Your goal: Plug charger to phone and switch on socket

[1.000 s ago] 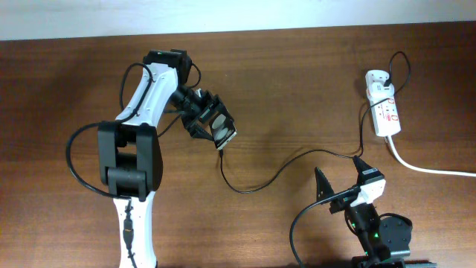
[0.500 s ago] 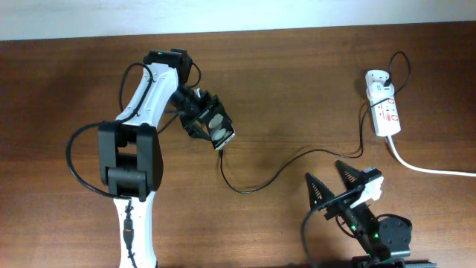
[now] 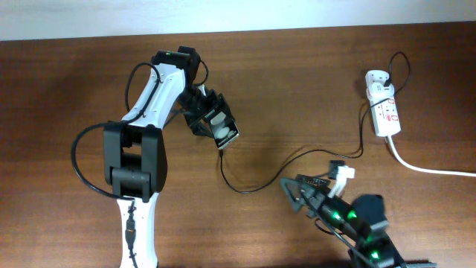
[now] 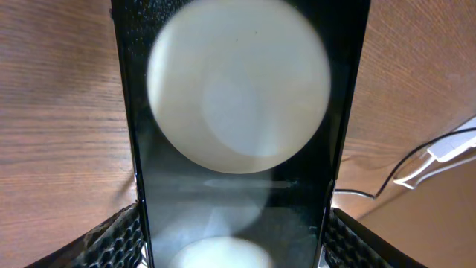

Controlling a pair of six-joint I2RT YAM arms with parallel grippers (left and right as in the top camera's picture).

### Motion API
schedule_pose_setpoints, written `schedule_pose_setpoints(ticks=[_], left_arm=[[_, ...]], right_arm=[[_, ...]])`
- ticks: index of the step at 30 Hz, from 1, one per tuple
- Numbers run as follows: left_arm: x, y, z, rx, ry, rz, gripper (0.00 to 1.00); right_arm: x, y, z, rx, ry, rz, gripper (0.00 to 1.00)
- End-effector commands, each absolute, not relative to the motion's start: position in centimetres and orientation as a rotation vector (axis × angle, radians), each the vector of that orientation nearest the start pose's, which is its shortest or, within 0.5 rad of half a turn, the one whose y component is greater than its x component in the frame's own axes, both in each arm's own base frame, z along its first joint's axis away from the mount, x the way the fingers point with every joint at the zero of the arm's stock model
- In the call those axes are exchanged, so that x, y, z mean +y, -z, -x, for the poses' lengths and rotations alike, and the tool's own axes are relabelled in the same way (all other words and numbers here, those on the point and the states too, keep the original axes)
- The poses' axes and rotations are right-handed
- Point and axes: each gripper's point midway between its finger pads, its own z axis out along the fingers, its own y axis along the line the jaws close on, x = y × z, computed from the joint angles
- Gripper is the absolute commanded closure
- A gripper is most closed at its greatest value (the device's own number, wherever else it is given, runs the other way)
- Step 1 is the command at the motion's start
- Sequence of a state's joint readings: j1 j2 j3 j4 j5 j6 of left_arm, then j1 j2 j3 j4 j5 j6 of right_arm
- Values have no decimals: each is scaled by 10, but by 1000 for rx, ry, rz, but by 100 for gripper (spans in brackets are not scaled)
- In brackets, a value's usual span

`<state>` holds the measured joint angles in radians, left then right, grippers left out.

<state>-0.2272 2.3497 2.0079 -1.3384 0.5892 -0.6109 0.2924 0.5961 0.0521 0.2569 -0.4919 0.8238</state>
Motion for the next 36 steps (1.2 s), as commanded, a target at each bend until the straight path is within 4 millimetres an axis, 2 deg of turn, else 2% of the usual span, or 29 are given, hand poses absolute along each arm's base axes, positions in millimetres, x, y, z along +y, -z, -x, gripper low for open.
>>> schedule_pose_setpoints(ticks=[1,5,10,14,16,17,19,20,21,22,23,25,26,27,28,30,32,33,34,36], left_arm=[[-193,-64,-404,3280,888,703,100],[-193,-64,-404,3280,889,703,100],[-193,-64,-404,3280,889,704,100],[-193,-64,-404,3280,889,704,100],[-193,-64,-404,3281,888,704,100],[-193,-64,-404,3281,888,704,100],[-193,-64,-404,3280,885,730,100],[-193,-64,-404,3278,883,748,100],[-194,-64,-405,3277,895,723,91],[-199,-77,-401,3278,979,598,46],[-193,-94,-401,3266,957,569,1],[-166,-141,-412,3157,810,491,1],[-150,-171,-417,3069,746,427,1],[-143,-188,-418,3016,713,403,1],[-122,-224,-415,2909,592,358,1],[-98,-263,-402,2793,428,348,1],[-96,-280,-391,2731,443,317,1],[-95,-279,-386,2708,447,305,1],[-95,-271,-380,2701,456,297,1],[-110,-241,-369,2663,594,251,1]], right_arm=[[172,-132,-254,2067,-1058,-144,8],[229,-126,-301,2220,-1023,-85,17],[277,-108,-348,2300,-1017,-55,20],[294,-85,-367,2349,-1008,-80,29],[298,-82,-374,2344,-1018,-94,36],[299,-82,-375,2339,-1022,-97,41],[301,-83,-378,2335,-1030,-109,60],[301,-83,-378,2337,-1038,-126,77],[300,-84,-379,2336,-1037,-128,93],[298,-85,-381,2331,-1034,-133,96],[293,-88,-385,2319,-1030,-140,96],[280,-102,-394,2282,-1033,-142,96],[274,-112,-398,2262,-1048,-146,96],[266,-122,-401,2244,-1060,-154,96],[247,-141,-405,2215,-1043,-181,96],[223,-167,-405,2180,-1004,-190,96],[197,-193,-400,2149,-981,-239,96],[182,-204,-397,2137,-965,-270,96],[169,-209,-391,2144,-952,-300,96],[155,-215,-380,2167,-979,-324,96]])
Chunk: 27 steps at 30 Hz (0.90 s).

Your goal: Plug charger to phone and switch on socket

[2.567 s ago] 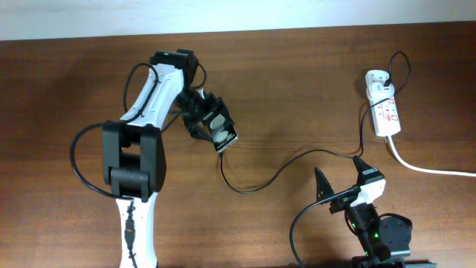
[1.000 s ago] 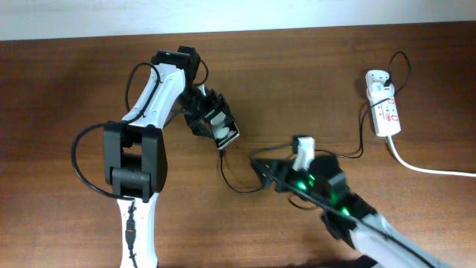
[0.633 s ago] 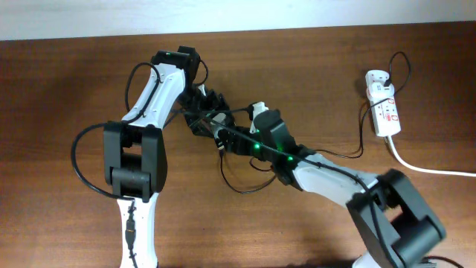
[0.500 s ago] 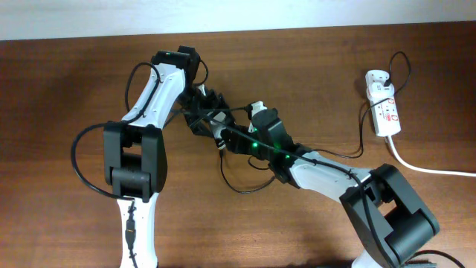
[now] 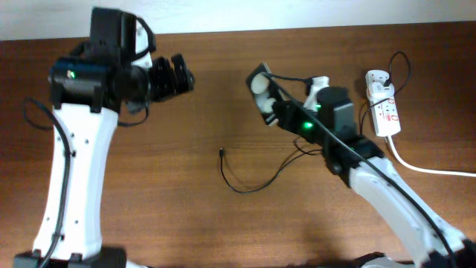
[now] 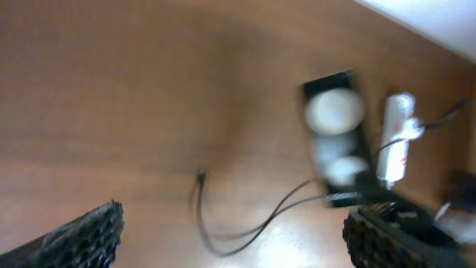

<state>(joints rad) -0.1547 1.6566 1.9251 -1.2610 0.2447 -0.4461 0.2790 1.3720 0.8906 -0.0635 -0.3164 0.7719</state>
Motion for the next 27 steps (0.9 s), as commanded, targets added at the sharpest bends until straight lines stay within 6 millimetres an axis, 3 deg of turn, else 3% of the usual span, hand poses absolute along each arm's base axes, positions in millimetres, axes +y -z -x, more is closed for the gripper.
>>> schedule_pose_setpoints(ticks=[1,5,8,12,17,27], left_arm=[[-123,-222,-365,2616,712,203,1],[-155,-177,-357,2431,1040,153,1],[-172,-162,-357,2279,1249,141,1],[-179,-153,-354,2207,1289,152,1],[-181,-143,-352,2246,1259,179,1],[-179,-142,-352,2251,1246,191,1]], right_arm=[[155,-217,-375,2175,-1031,-309,96],[157,-205,-366,2213,-1115,-309,96],[159,-196,-370,2183,-1192,-407,96],[173,-173,-382,2149,-1357,-483,96],[181,-138,-388,2218,-1408,-509,96],[186,-142,-384,2221,-1457,-489,96]])
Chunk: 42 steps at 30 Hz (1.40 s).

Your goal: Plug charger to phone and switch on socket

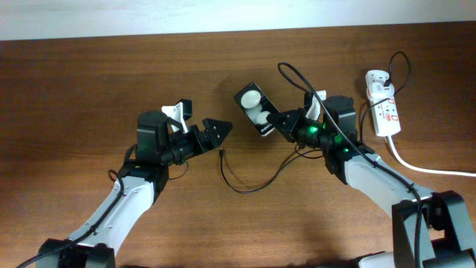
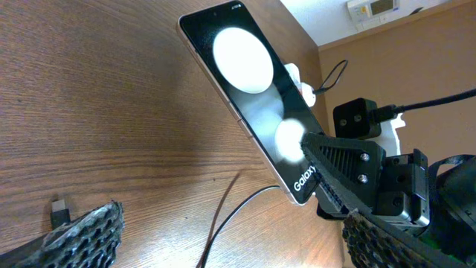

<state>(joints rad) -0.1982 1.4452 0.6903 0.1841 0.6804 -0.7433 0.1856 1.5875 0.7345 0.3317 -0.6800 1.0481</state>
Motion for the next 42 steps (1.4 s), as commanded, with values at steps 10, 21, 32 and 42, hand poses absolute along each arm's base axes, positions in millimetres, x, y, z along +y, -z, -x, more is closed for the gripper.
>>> schedule_pose_setpoints(ticks=[10,21,32,42], left_arm=[[-178,-181,-383,2037,1296,257,1],[-216,-184,-402,1874,1579,289,1],[-221,-200,-403,1783,1660,286,30],[-215,-209,-404,1750,1692,292,63]], right_arm=[[250,-187,-378,2051,-1571,-367,96],[264,-199,-373,2013,-1623,-351,96],[260,-181,-383,2028,-1558,-428,96],[248,-172,-389,2049,-1509,-447,96]])
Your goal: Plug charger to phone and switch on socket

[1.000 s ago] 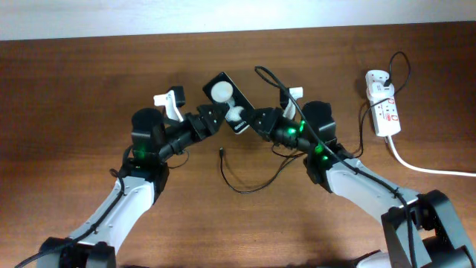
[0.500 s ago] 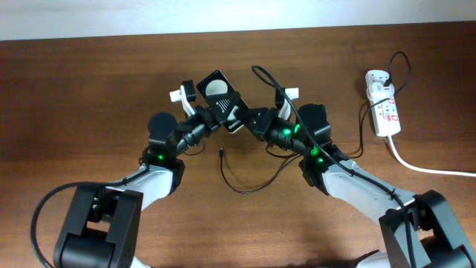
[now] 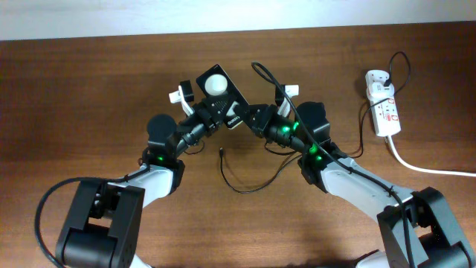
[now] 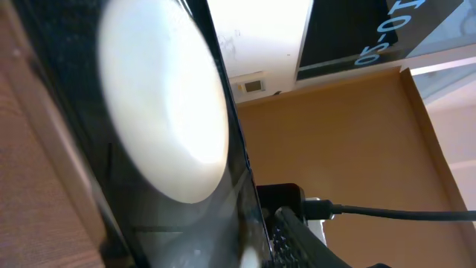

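The black phone [image 3: 220,89] is up off the table at centre, its screen throwing back round lamp glare. My right gripper [image 3: 249,119] is shut on its lower end from the right. From the left, my left gripper [image 3: 204,123] grips the phone's lower left side. In the left wrist view the phone [image 4: 163,112] fills the frame between my left gripper [image 4: 201,257] fingers, and a textured finger [image 4: 305,242] lies against its right edge. The charger cable's loose plug [image 3: 222,153] lies on the table below the phone.
The thin black cable [image 3: 253,183] loops across the wooden table [image 3: 89,89] to the white socket strip [image 3: 384,112] at the far right. The charger adapter [image 3: 375,79] sits in the strip, and a white mains lead [image 3: 431,170] runs off to the right.
The phone, held in my right gripper, has moved left and higher. My left gripper was open by the cable plug on the table. It is now up at the phone and shut on it.
My left gripper first held the phone over the table while the right arm stayed low. Then the right gripper had the phone and the left was open and away. The left then sat near the loose plug. Now both grippers hold the phone.
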Controlling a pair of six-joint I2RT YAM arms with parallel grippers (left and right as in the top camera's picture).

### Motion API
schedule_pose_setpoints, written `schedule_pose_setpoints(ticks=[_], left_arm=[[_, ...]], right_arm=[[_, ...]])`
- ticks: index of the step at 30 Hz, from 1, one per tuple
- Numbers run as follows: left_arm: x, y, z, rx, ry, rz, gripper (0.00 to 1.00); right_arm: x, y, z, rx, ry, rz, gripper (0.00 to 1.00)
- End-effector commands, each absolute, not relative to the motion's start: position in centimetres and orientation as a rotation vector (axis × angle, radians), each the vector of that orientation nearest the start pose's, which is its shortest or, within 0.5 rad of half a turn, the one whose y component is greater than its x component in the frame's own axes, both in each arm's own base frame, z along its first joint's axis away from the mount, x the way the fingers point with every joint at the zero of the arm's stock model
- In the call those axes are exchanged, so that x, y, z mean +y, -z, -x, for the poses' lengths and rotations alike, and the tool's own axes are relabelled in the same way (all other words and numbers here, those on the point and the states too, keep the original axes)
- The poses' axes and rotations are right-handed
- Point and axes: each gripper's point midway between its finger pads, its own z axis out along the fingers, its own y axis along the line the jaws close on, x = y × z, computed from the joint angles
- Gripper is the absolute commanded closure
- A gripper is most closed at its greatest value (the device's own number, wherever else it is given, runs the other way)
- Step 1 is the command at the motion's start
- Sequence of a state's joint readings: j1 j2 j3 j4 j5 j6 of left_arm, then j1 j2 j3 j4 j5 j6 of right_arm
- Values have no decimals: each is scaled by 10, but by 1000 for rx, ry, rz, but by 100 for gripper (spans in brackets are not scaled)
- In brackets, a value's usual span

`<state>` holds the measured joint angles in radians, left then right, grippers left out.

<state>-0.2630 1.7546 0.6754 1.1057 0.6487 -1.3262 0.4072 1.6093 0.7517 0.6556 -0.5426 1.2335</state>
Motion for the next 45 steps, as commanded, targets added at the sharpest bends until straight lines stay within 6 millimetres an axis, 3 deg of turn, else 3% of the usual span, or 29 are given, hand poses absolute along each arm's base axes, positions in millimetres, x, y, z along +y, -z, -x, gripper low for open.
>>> schedule_pose_setpoints(ticks=[1,4,6,7,9,11,14,15,17,20,28,31,41,45], left_arm=[[-214,-209,-404,1750,1691,293,64],[-215,-209,-404,1750,1692,292,73],[-215,-209,-404,1751,1691,293,91],[-215,-208,-404,1753,1691,295,99],[-212,-204,-405,1773,1691,306,100],[-198,-194,-406,1828,1700,321,100],[-174,-177,-409,1899,1696,400,100],[-169,-173,-409,1916,1700,414,100],[-161,-163,-407,1962,1709,459,100],[-165,-154,-402,2044,1803,517,100],[-180,-134,-408,2191,2140,977,100],[-189,-136,-400,2225,2238,1195,100],[-215,-133,-392,2266,2230,1173,100],[-216,-132,-396,2245,2210,1192,100]], right_arm=[[249,-172,-388,2051,-1512,-444,96],[250,-172,-387,2055,-1517,-428,96],[252,-173,-384,2062,-1527,-394,96],[254,-173,-382,2065,-1524,-354,82],[250,-176,-376,2063,-1521,-177,49],[217,-187,-374,2028,-1568,-6,25],[178,-198,-372,1999,-1545,59,14],[170,-193,-369,2031,-1499,53,13],[155,-164,-358,2179,-1310,5,8],[132,-123,-335,2405,-1002,-73,2],[110,-89,-303,2621,-812,-214,0],[106,-82,-293,2673,-792,-243,1],[106,-81,-292,2677,-791,-245,1],[106,-81,-292,2677,-792,-244,1]])
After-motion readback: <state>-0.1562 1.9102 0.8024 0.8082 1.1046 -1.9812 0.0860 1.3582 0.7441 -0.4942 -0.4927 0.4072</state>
